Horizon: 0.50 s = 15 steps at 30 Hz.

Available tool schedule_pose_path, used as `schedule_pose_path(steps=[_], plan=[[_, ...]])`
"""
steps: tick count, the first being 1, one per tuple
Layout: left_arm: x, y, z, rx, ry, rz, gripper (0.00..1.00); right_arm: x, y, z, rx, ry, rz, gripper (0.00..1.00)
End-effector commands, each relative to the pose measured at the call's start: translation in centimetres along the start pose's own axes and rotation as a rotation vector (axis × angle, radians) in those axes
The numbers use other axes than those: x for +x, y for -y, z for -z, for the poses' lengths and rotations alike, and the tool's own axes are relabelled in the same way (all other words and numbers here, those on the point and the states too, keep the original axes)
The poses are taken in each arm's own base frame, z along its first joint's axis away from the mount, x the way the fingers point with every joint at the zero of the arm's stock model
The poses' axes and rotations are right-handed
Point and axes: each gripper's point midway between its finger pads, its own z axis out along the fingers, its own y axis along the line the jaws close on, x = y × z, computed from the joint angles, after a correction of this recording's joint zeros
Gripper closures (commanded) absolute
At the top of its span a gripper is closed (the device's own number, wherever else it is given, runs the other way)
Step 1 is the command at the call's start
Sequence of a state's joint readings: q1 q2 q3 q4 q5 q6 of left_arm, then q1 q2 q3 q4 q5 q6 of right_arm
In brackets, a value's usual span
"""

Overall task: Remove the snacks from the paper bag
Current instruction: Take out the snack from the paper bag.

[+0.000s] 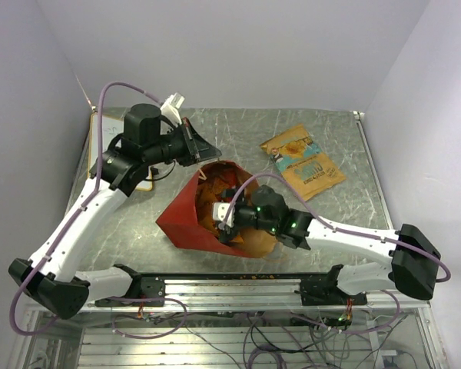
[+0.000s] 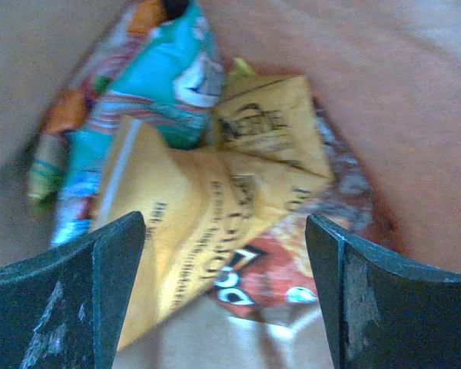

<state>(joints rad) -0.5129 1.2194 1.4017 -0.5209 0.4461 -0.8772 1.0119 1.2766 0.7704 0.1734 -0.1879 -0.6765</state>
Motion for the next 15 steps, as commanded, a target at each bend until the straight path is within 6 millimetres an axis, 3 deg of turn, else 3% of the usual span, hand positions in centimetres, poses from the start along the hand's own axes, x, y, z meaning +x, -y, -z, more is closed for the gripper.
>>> schedule_pose_path(steps=[1, 8, 11, 15], plan=[[-0.2, 2.0, 2.8, 0.046, 0.059, -0.108, 0.93, -0.8, -3.1, -0.6, -0.006, 0.057, -0.173, 0.15], [1.4, 1.6, 2.7, 0.124, 0.068, 0.013, 0.93, -3.8, -7.9, -2.7, -0.037, 0.168, -0.293, 0.16], [0.9, 1.6, 2.4, 0.106, 0.095, 0.027, 0.93, -4.9, -7.2, -4.3, 0.016, 0.202, -0.386, 0.16], [1.2, 1.2, 1.8, 0.082, 0.105, 0.049, 0.93, -7.1, -7.5, -6.1, -0.008, 0.269, -0.367, 0.16]])
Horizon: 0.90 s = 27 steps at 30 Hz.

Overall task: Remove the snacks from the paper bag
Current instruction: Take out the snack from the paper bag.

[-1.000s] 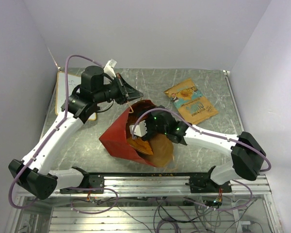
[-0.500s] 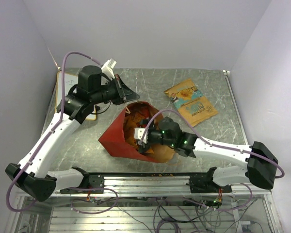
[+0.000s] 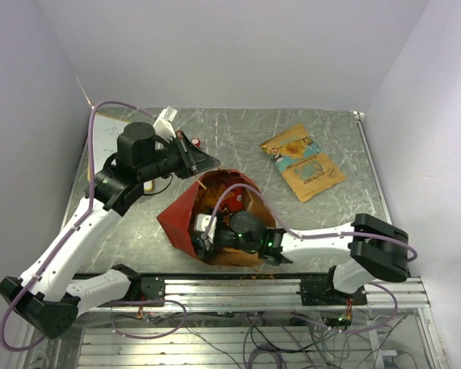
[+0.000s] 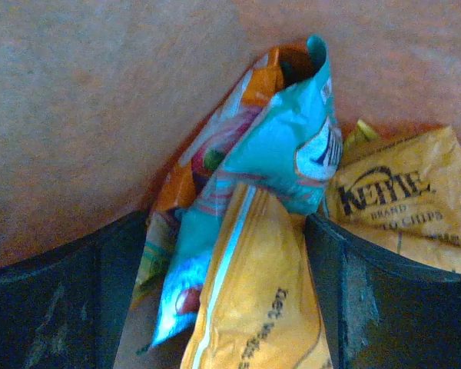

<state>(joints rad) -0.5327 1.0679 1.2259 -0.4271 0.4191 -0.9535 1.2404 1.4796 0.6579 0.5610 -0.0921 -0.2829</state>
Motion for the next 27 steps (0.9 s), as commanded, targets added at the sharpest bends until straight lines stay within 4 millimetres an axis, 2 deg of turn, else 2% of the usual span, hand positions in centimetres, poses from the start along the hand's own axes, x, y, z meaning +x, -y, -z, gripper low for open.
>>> schedule_pose_path(steps=[1, 4, 8, 11, 14, 16, 19, 22, 25, 27], plan=[[-0.6, 1.5, -0.1, 0.04, 0.067, 0.014, 0.93, -4.7, 0.9, -2.4, 0.047, 0.151, -0.032, 0.16], [-0.3, 2.0, 0.6, 0.067, 0.089, 0.028, 0.93, -3.8, 2.4, -1.8, 0.134, 0.095, -0.021, 0.16], [0.5, 1.8, 1.8, 0.066, 0.081, 0.029, 0.93, -1.8, 3.4, 1.7, 0.197, -0.008, 0.036, 0.15], [0.8, 1.9, 2.3, 0.085, 0.086, 0.023, 0.93, 0.5, 3.3, 4.1, 0.216, -0.097, 0.026, 0.14], [0.9, 1.9, 2.4, 0.09, 0.09, 0.02, 0.93, 1.8, 2.8, 5.4, 0.229, -0.115, -0.038, 0.14], [1.3, 1.6, 2.0, 0.081, 0.067, 0.039, 0.93, 2.5, 2.6, 5.6, 0.251, -0.134, -0.121, 0.14], [1.9, 0.5, 1.3, 0.031, 0.022, 0.055, 0.93, 3.0, 3.4, 5.8, 0.322, -0.154, -0.191, 0.15], [1.8, 0.4, 1.6, 0.017, 0.027, 0.042, 0.93, 1.9, 3.3, 5.5, 0.311, -0.118, -0.213, 0.17], [2.3, 0.0, 1.4, 0.011, 0.012, 0.049, 0.93, 0.1, 2.0, 4.7, 0.229, -0.039, -0.19, 0.17], [2.6, -0.1, 1.3, 0.013, 0.002, 0.063, 0.93, 0.1, 1.2, 3.8, 0.187, -0.033, -0.175, 0.17]])
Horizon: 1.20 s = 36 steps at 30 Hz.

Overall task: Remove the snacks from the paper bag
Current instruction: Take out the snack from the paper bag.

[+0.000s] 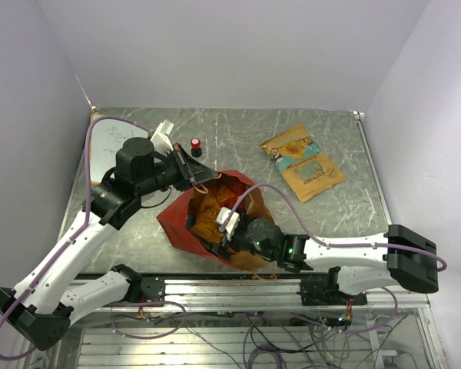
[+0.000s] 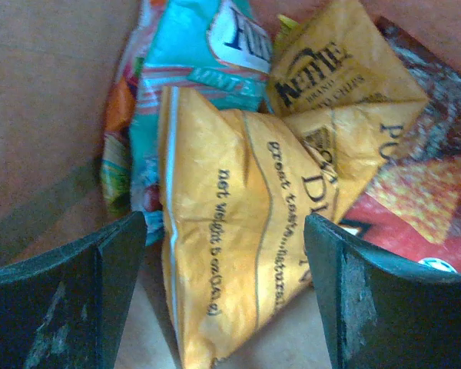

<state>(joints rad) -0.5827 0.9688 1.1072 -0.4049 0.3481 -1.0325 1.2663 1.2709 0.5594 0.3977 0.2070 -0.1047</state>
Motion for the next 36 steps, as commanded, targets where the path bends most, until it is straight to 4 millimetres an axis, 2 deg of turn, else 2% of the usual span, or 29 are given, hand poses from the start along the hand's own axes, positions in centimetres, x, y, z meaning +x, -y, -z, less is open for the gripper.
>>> schedule_pose_path(steps=[1, 4, 7, 9, 11, 13, 16, 21, 24, 28, 30, 33, 34, 36], plan=[[0.5, 0.8, 0.4, 0.028, -0.018, 0.001, 0.93, -1.2, -2.0, -1.4, -0.071, 0.058, -0.009, 0.17], [0.6, 0.6, 0.6, 0.019, -0.018, 0.002, 0.93, 0.8, 0.1, -2.9, 0.076, -0.007, -0.024, 0.16], [0.7, 0.6, 0.9, 0.006, -0.024, 0.003, 0.93, 2.3, 3.0, -3.5, 0.232, -0.091, -0.024, 0.21], [0.5, 1.0, 1.1, 0.01, -0.018, 0.002, 0.93, 2.3, 4.0, -3.1, 0.274, -0.092, -0.034, 0.36], [0.3, 1.4, 1.3, 0.02, -0.012, -0.008, 0.93, 1.2, 4.4, -2.3, 0.275, -0.041, -0.036, 0.5], [0.3, 1.5, 1.3, 0.022, -0.015, -0.018, 0.93, 0.4, 4.7, -1.6, 0.27, -0.009, -0.036, 0.59], [0.3, 1.3, 1.3, 0.026, -0.011, -0.03, 0.93, 0.6, 5.7, -0.4, 0.325, -0.029, -0.065, 0.69], [0.2, 1.5, 1.8, 0.049, 0.021, -0.019, 0.93, 2.1, 6.8, 1.6, 0.41, -0.057, -0.171, 0.67], [0.2, 1.6, 2.0, 0.041, 0.015, -0.029, 0.93, 2.0, 6.7, 1.8, 0.382, -0.038, -0.152, 0.6], [0.3, 1.5, 1.7, 0.031, -0.001, -0.03, 0.93, 2.1, 4.4, 0.3, 0.235, -0.042, -0.078, 0.45], [0.2, 1.7, 1.5, 0.042, -0.002, -0.026, 0.93, 2.0, 3.1, -0.4, 0.164, -0.028, -0.065, 0.41], [0.2, 1.9, 1.2, 0.045, -0.011, -0.03, 0.93, 2.3, 2.9, -0.9, 0.163, -0.033, -0.081, 0.42], [0.2, 1.8, 1.1, 0.042, -0.015, -0.033, 0.93, 2.3, 2.9, -1.0, 0.166, -0.045, -0.087, 0.46], [0.2, 1.6, 0.9, 0.036, -0.019, -0.038, 0.93, 2.1, 3.0, -1.0, 0.171, -0.067, -0.092, 0.62]])
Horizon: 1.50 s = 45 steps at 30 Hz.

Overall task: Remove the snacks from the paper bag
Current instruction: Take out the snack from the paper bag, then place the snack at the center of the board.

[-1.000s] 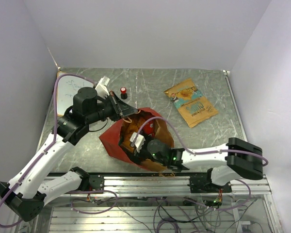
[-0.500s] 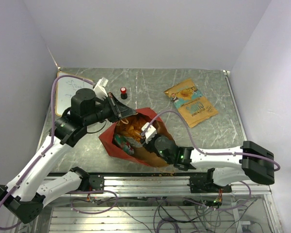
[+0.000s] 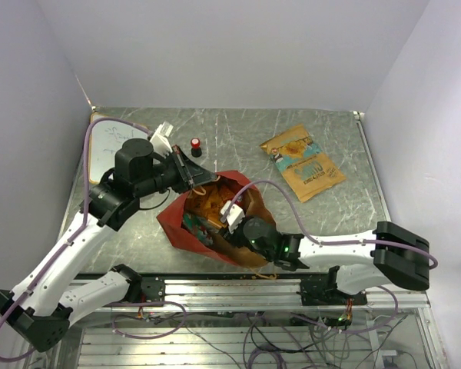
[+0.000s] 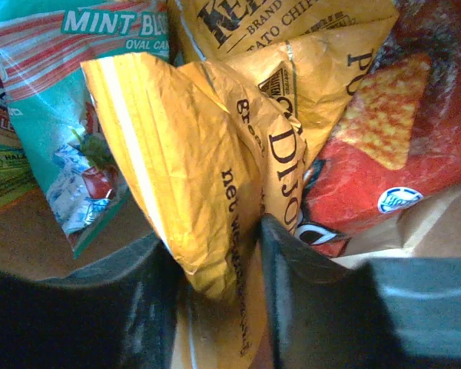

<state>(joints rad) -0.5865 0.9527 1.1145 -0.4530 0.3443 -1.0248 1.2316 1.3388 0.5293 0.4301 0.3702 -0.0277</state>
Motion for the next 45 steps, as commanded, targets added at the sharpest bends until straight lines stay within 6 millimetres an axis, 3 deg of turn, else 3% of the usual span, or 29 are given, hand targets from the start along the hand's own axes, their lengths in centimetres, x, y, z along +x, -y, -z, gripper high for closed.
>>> schedule_pose_path(steps=[1, 4, 6, 19, 25, 30, 34, 38, 45], plan=[[-0.2, 1.7, 0.3, 0.053, -0.006, -0.04, 0.93, -1.8, -0.5, -0.4, -0.023, 0.005, -0.03, 0.69], [-0.4, 1.3, 0.3, 0.033, 0.01, -0.022, 0.93, -2.6, -0.7, 0.5, -0.048, -0.023, -0.064, 0.92], [-0.6, 1.1, 0.5, 0.023, 0.027, -0.011, 0.93, -3.5, -0.5, 1.2, -0.05, -0.021, -0.094, 1.0], [-3.9, -0.8, 3.3, -0.195, 0.203, -0.066, 0.93, -14.2, 3.4, 9.1, -0.001, 0.072, -0.349, 1.0], [-4.5, -0.6, 2.5, -0.22, 0.182, -0.111, 0.93, -20.4, 5.8, 13.7, 0.014, 0.12, -0.426, 1.0], [-4.9, -0.7, 2.1, -0.231, 0.19, -0.126, 0.93, -25.6, 9.1, 18.2, 0.081, 0.209, -0.515, 1.0], [-5.2, -1.1, 2.1, -0.254, 0.194, -0.135, 0.93, -28.6, 11.1, 21.7, 0.1, 0.264, -0.557, 1.0], [-5.4, -1.2, 2.0, -0.276, 0.186, -0.162, 0.93, -30.3, 12.7, 24.3, 0.12, 0.293, -0.557, 1.0], [-5.6, -1.4, 2.0, -0.301, 0.172, -0.201, 0.93, -30.1, 17.4, 25.6, 0.386, 0.331, -0.586, 1.0]])
